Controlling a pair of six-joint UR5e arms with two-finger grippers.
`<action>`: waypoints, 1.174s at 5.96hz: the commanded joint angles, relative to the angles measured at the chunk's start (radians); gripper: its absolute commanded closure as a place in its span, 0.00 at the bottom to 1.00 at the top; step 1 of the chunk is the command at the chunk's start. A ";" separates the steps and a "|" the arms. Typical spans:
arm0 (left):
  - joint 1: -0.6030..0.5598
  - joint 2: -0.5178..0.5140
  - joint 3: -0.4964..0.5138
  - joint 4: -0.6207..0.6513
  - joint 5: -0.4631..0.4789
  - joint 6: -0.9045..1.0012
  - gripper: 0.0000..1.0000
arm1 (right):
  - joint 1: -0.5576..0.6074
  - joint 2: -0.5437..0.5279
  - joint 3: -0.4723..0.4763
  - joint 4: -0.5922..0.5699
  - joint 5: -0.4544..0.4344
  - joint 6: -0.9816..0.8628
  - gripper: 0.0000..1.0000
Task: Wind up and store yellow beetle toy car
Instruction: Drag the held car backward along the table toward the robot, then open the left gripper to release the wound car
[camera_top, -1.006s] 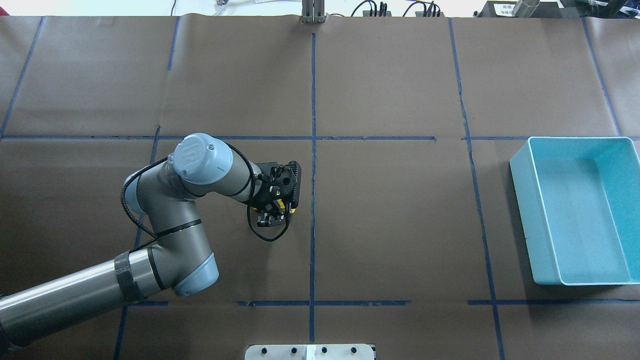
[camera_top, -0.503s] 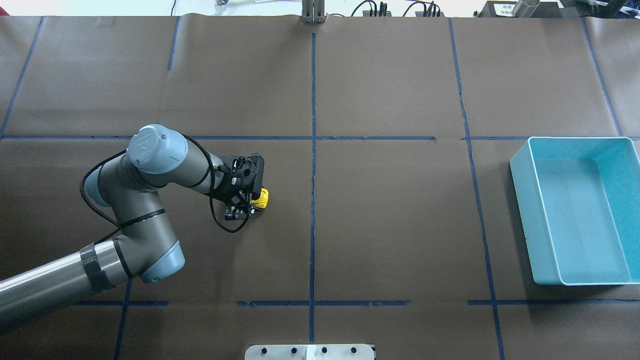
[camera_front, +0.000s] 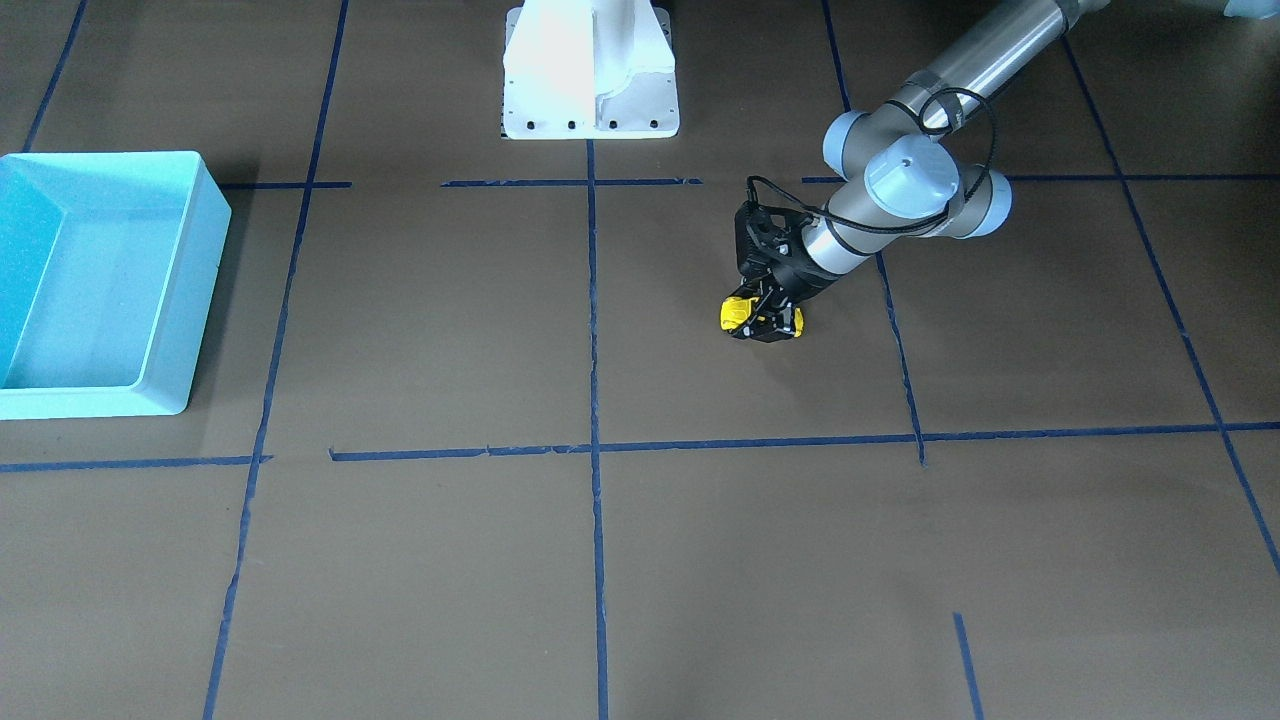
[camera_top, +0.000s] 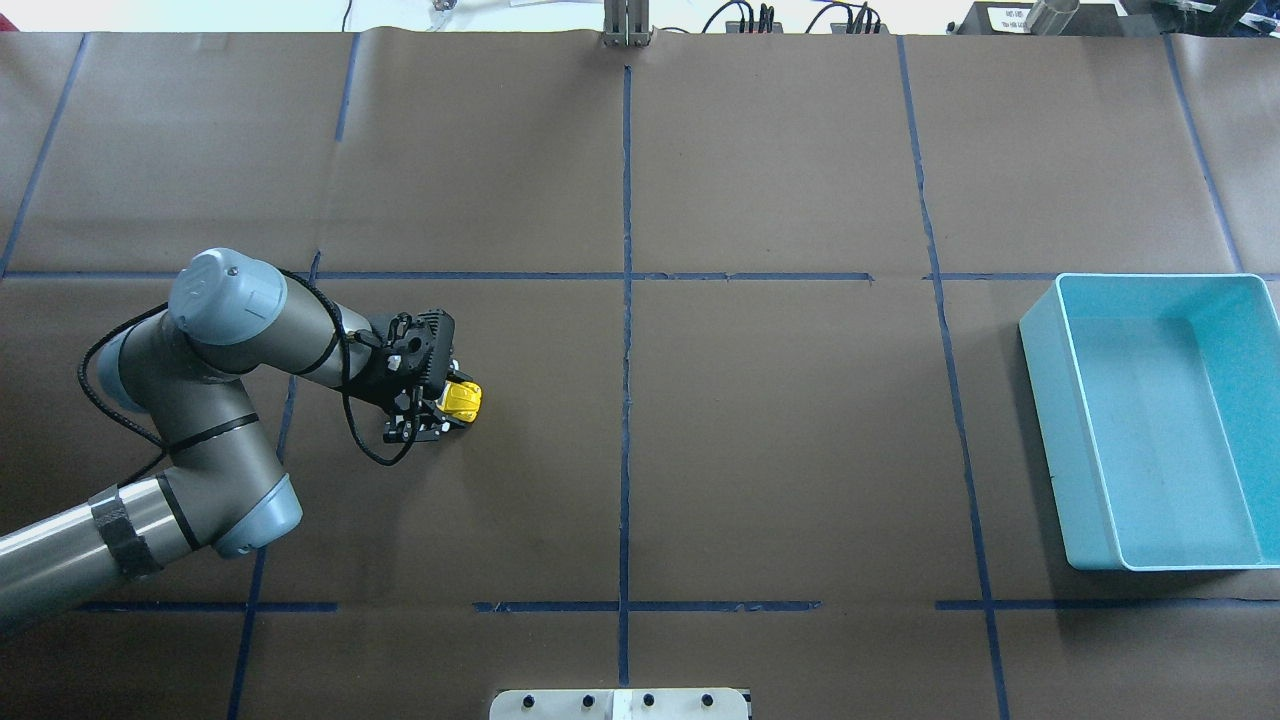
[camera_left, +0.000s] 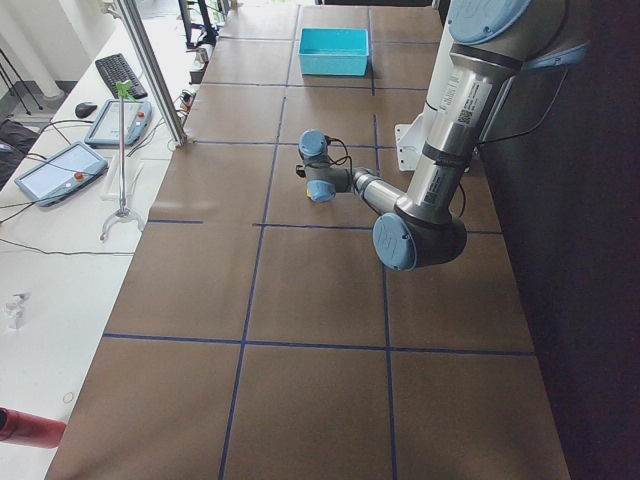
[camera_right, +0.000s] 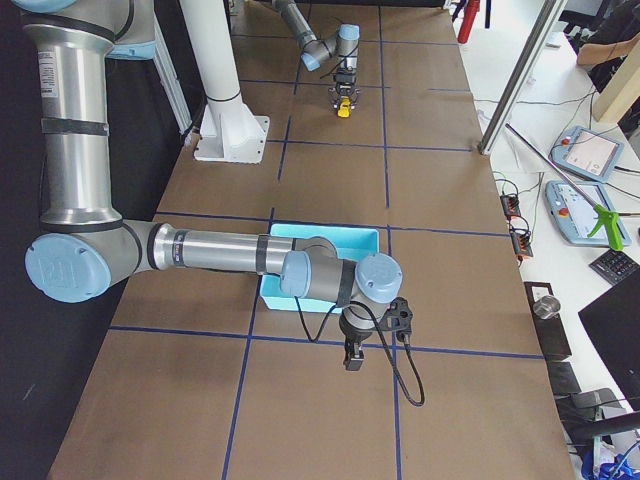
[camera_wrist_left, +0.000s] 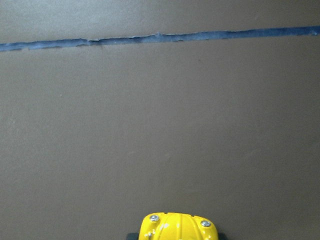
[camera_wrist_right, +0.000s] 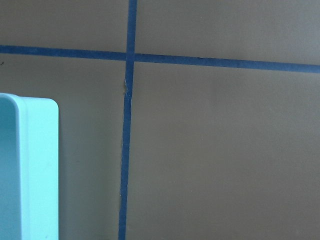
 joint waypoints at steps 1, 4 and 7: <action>-0.052 0.066 0.000 -0.069 -0.051 -0.009 0.00 | -0.002 0.000 -0.001 0.000 0.000 0.000 0.00; -0.104 0.074 -0.005 -0.075 -0.065 -0.037 0.00 | 0.000 0.000 -0.002 0.000 0.001 0.000 0.00; -0.243 0.069 -0.066 0.136 -0.230 -0.155 0.00 | 0.000 0.000 -0.002 -0.002 0.001 0.000 0.00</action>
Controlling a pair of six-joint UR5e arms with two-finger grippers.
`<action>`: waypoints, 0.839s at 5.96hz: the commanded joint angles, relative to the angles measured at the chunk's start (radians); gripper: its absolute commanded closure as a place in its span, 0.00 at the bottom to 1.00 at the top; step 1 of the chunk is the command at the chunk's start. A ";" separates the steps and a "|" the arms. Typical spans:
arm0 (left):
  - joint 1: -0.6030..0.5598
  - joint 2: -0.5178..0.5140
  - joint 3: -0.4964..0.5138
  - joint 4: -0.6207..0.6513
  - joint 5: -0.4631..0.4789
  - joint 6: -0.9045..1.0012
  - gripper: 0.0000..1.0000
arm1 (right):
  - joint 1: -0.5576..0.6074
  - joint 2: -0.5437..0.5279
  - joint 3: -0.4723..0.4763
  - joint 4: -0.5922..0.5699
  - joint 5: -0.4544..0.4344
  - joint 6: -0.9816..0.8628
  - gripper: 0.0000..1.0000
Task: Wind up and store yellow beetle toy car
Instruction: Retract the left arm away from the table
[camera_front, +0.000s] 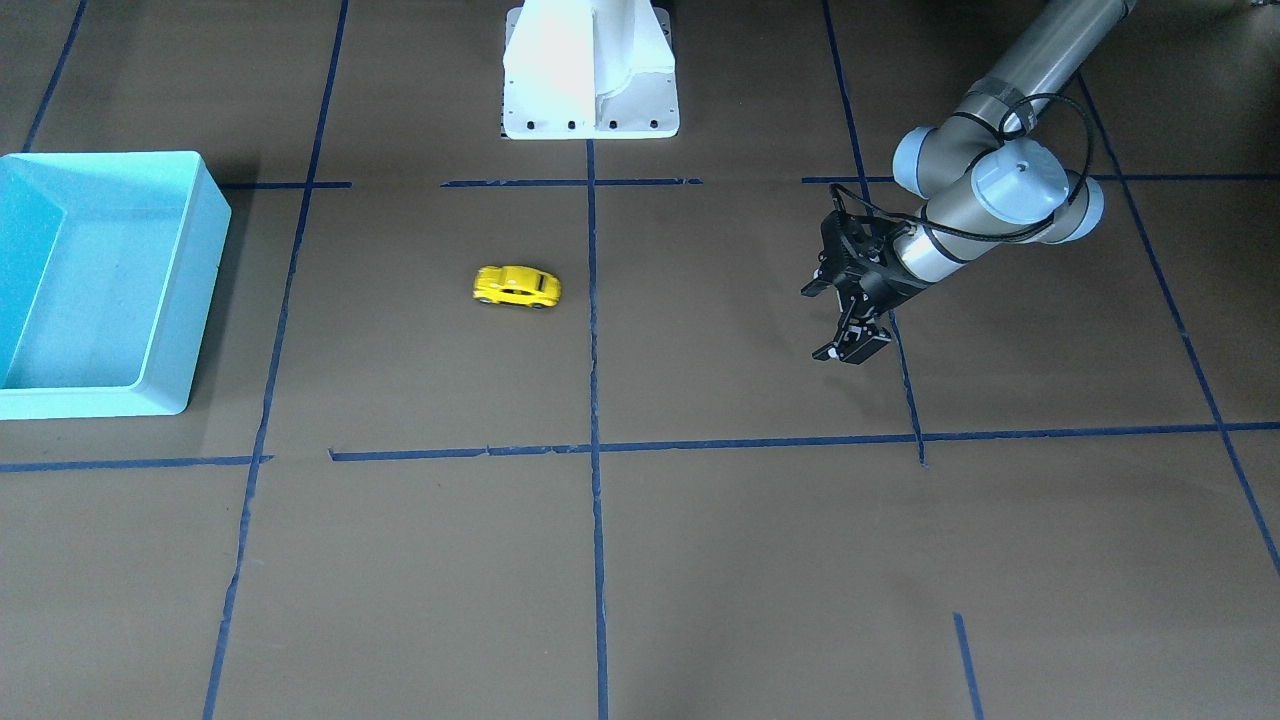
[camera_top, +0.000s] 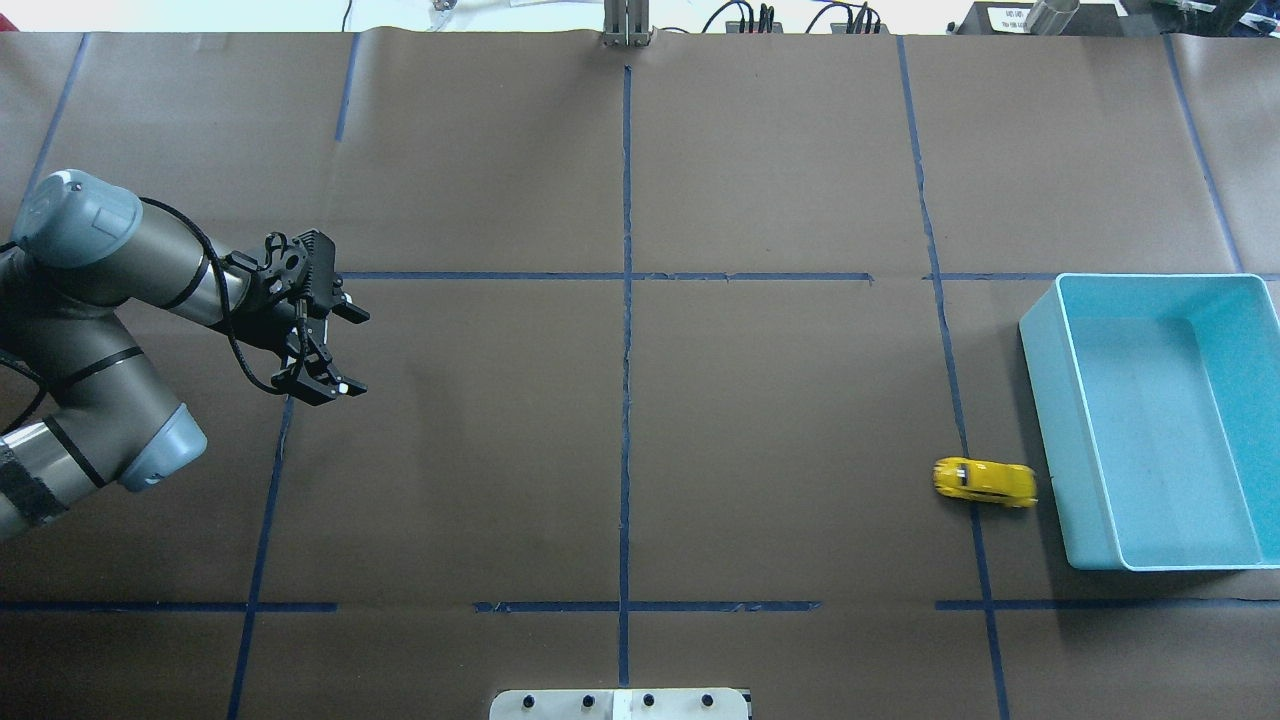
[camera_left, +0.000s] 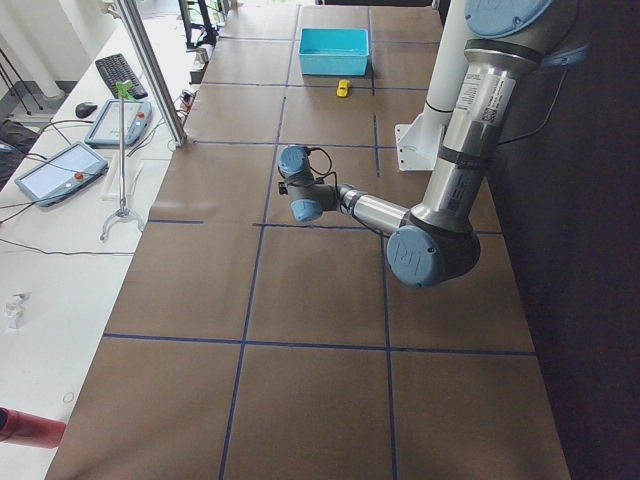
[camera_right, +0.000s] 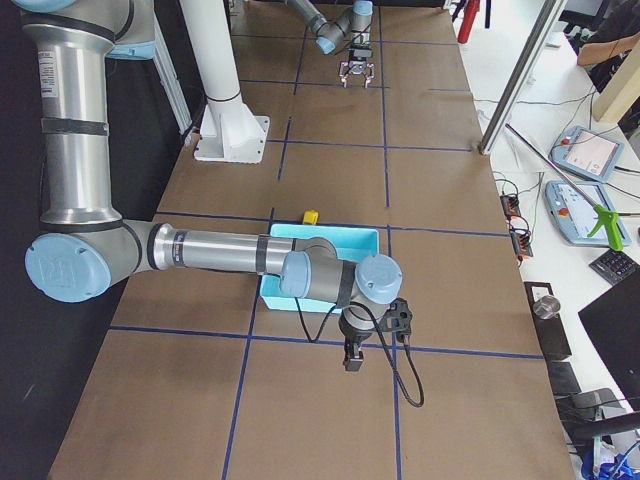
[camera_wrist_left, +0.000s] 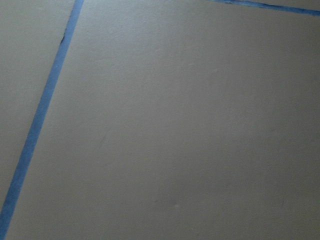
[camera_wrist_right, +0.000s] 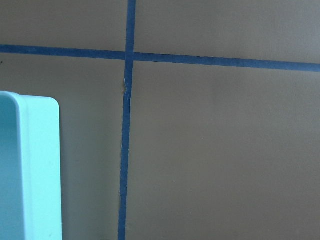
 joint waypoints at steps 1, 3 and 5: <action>-0.069 -0.001 -0.123 0.254 -0.046 -0.011 0.00 | 0.000 0.000 0.000 -0.001 0.000 0.002 0.00; -0.094 -0.001 -0.303 0.671 -0.035 -0.008 0.00 | -0.002 0.000 0.000 -0.001 0.002 0.002 0.00; -0.179 -0.001 -0.321 0.847 -0.040 -0.010 0.00 | 0.000 0.000 0.000 -0.001 0.002 0.002 0.00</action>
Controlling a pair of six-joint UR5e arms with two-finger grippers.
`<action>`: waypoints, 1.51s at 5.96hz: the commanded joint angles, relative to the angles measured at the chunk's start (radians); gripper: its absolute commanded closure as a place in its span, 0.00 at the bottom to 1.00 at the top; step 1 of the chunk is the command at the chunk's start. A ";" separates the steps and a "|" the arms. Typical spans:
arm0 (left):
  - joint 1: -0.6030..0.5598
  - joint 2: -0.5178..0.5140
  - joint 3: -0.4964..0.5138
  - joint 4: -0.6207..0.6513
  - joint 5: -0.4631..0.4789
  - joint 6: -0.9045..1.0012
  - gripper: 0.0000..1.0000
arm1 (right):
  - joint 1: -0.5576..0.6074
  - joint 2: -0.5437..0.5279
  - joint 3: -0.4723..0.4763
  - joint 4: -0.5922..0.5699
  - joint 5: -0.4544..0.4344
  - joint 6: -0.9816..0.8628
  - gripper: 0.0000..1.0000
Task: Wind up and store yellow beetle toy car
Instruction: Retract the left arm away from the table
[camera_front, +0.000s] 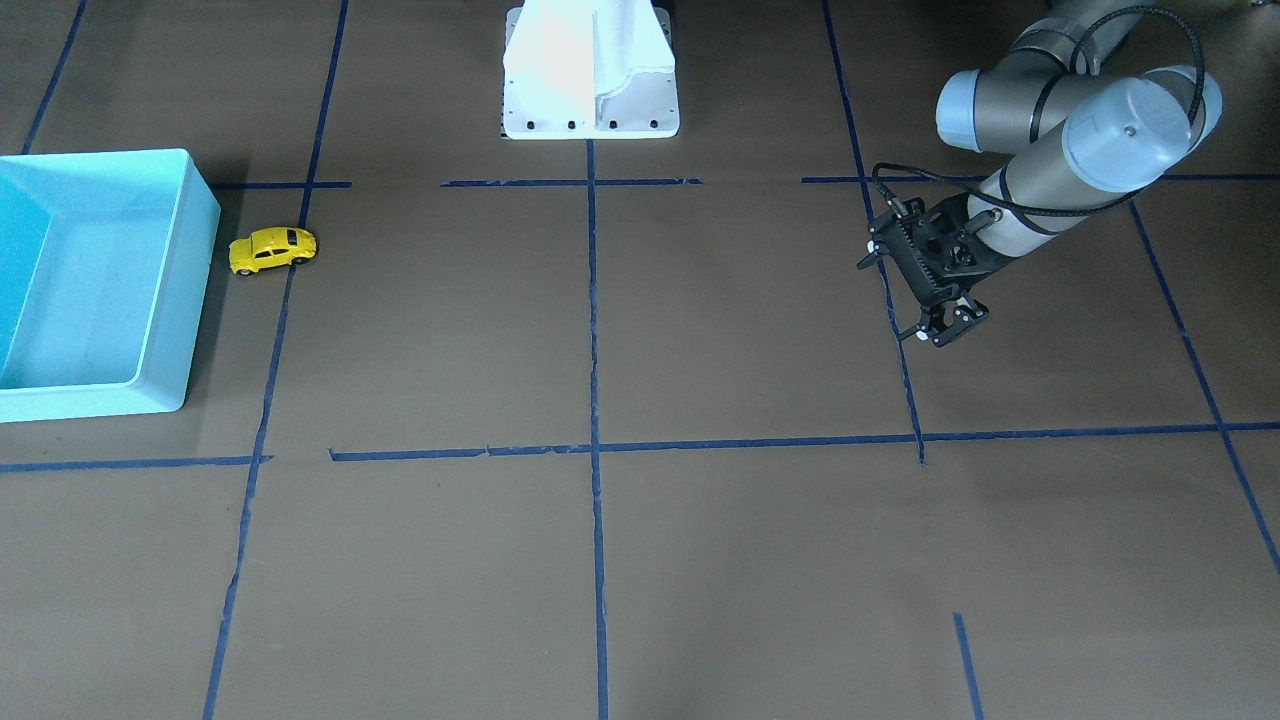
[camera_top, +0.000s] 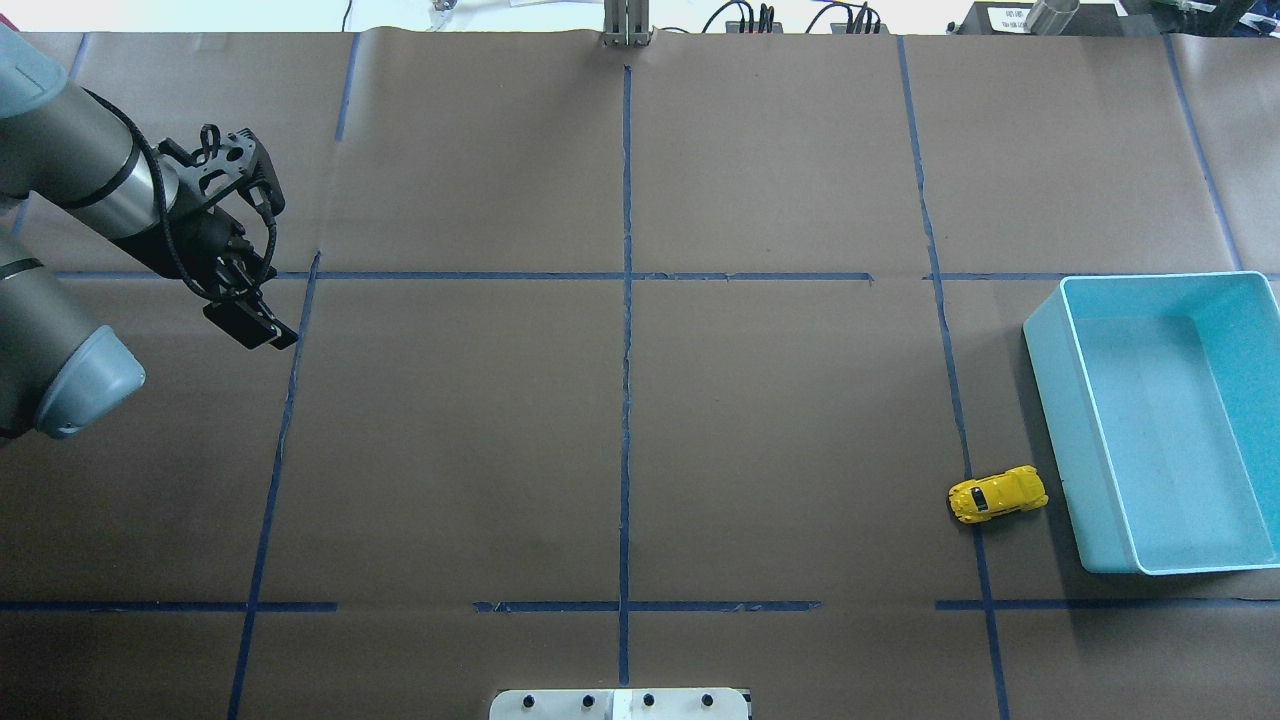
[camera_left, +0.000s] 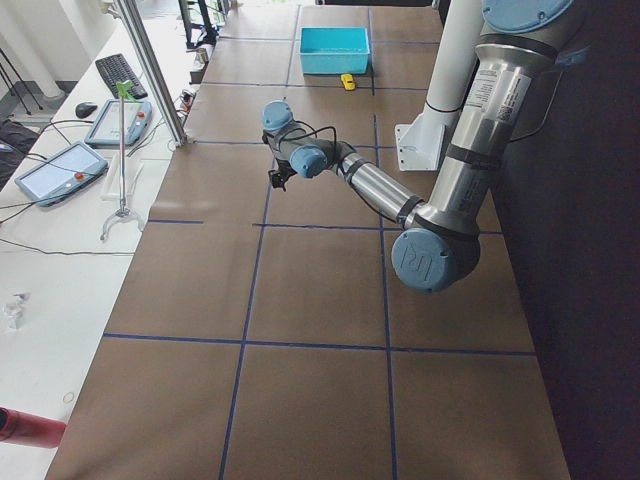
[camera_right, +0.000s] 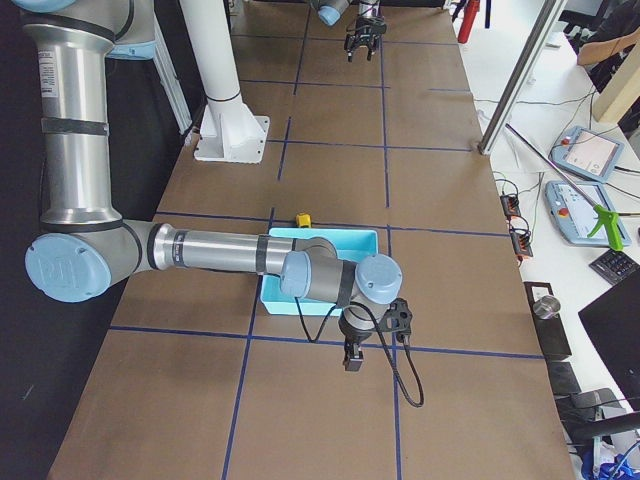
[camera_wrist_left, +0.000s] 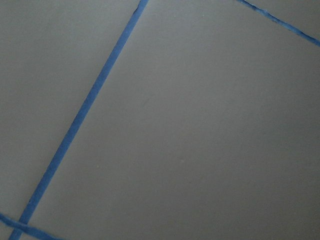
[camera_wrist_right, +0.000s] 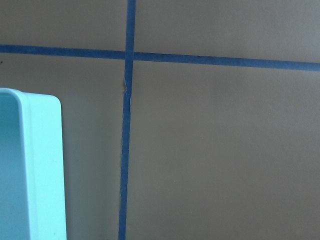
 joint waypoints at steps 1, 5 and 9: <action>-0.083 0.001 -0.019 0.177 0.002 -0.004 0.00 | 0.000 0.002 0.002 0.000 0.004 0.003 0.00; -0.331 0.108 0.007 0.194 0.108 -0.010 0.00 | -0.001 0.017 0.024 0.002 0.024 0.003 0.00; -0.403 0.212 0.007 0.194 0.247 -0.091 0.00 | -0.203 0.043 0.290 0.000 0.049 0.000 0.00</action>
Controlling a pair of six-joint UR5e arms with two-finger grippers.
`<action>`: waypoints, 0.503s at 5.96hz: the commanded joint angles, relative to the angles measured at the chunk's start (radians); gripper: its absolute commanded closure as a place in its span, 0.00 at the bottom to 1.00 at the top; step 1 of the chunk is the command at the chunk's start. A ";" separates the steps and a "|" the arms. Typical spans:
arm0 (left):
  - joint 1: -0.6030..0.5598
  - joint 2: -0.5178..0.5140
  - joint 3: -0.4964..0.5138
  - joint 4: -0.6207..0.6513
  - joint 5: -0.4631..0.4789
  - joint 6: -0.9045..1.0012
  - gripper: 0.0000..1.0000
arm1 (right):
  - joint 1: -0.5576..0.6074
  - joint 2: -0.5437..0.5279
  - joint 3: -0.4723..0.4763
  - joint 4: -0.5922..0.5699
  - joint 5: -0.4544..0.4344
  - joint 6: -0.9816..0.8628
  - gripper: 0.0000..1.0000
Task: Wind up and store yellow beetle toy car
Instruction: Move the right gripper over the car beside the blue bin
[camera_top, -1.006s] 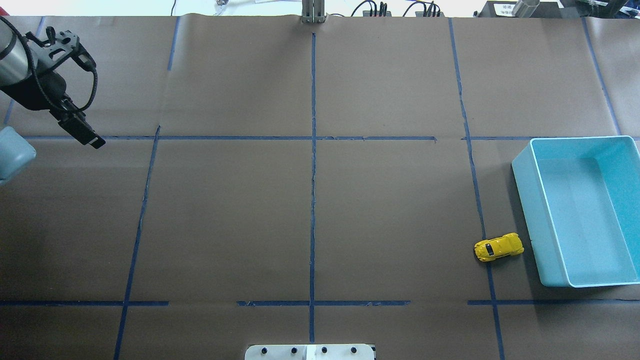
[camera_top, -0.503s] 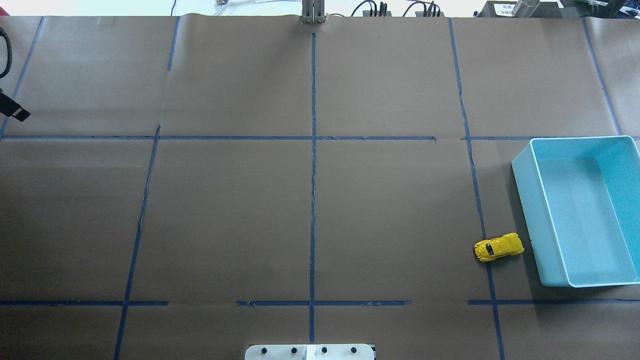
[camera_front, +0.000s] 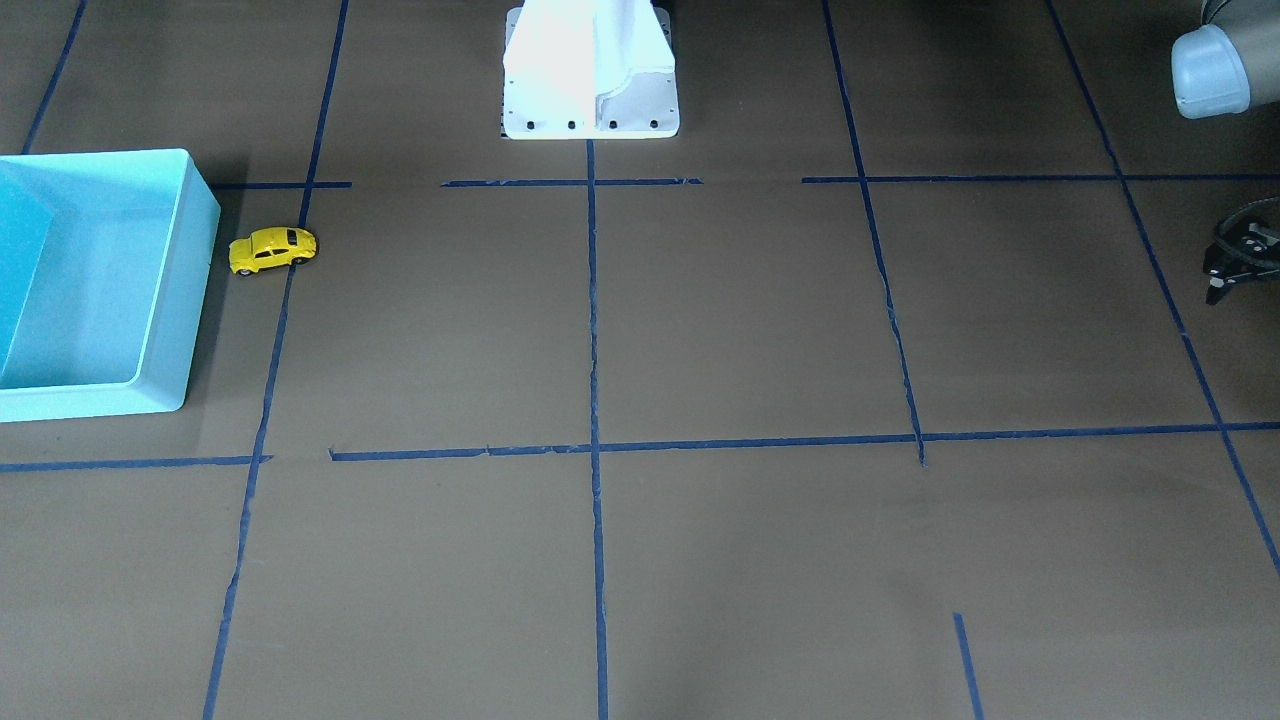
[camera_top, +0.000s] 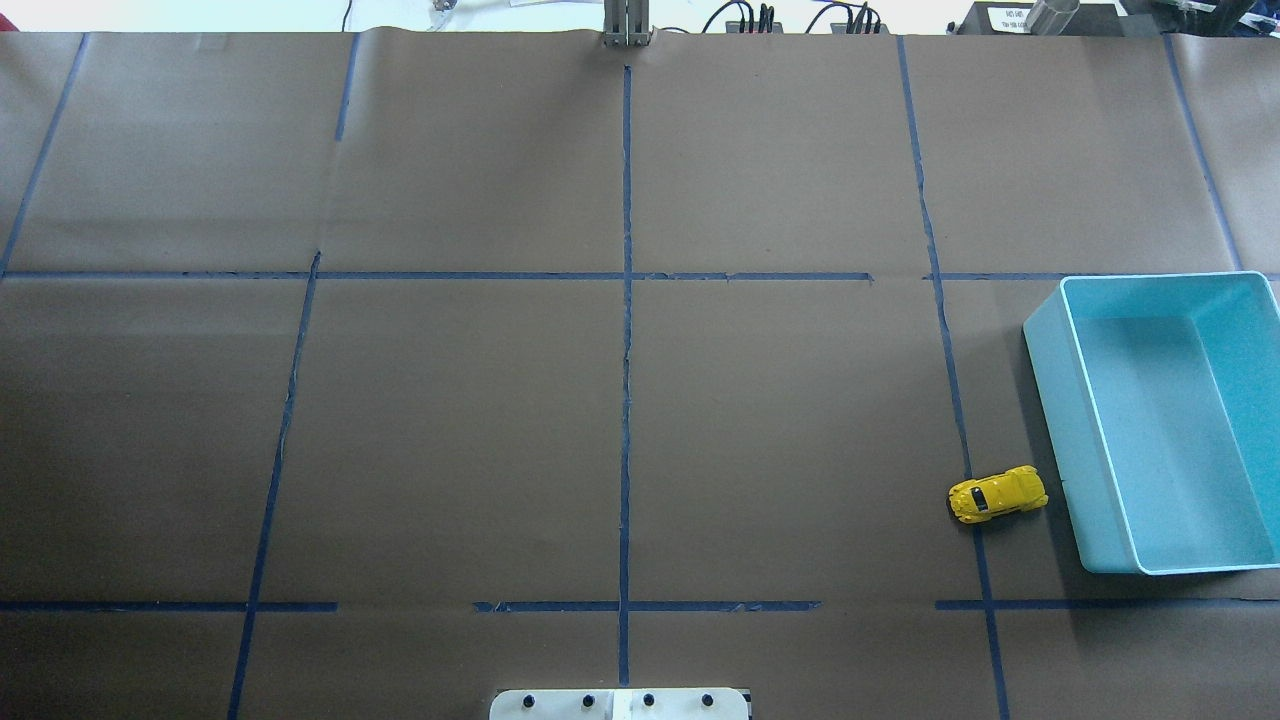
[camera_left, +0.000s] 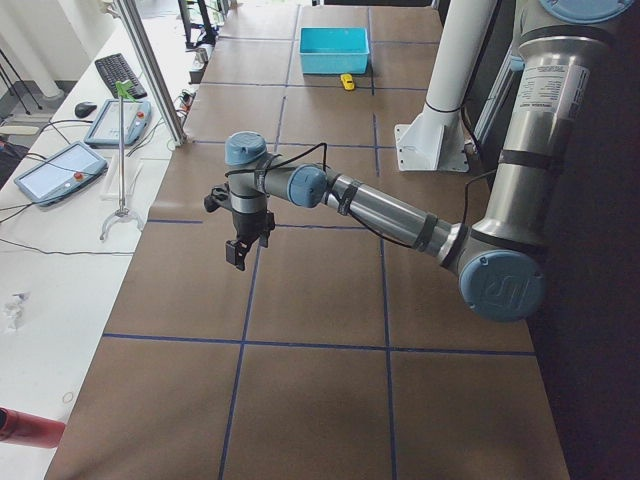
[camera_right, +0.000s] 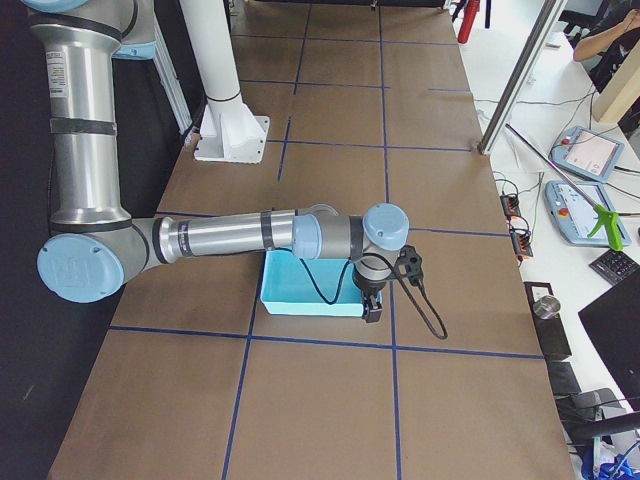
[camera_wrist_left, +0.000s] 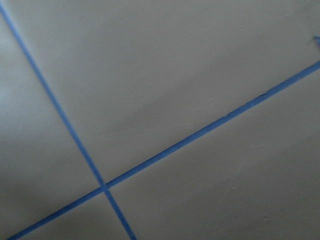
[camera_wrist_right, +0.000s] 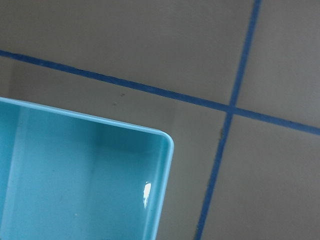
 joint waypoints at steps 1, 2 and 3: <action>-0.067 0.086 -0.004 -0.001 -0.004 -0.026 0.00 | -0.207 0.016 0.182 -0.001 -0.027 -0.003 0.00; -0.097 0.121 0.001 -0.002 -0.053 -0.027 0.00 | -0.358 0.047 0.285 -0.003 -0.146 -0.003 0.00; -0.123 0.123 0.033 0.001 -0.070 -0.027 0.00 | -0.500 0.051 0.345 -0.001 -0.215 -0.003 0.00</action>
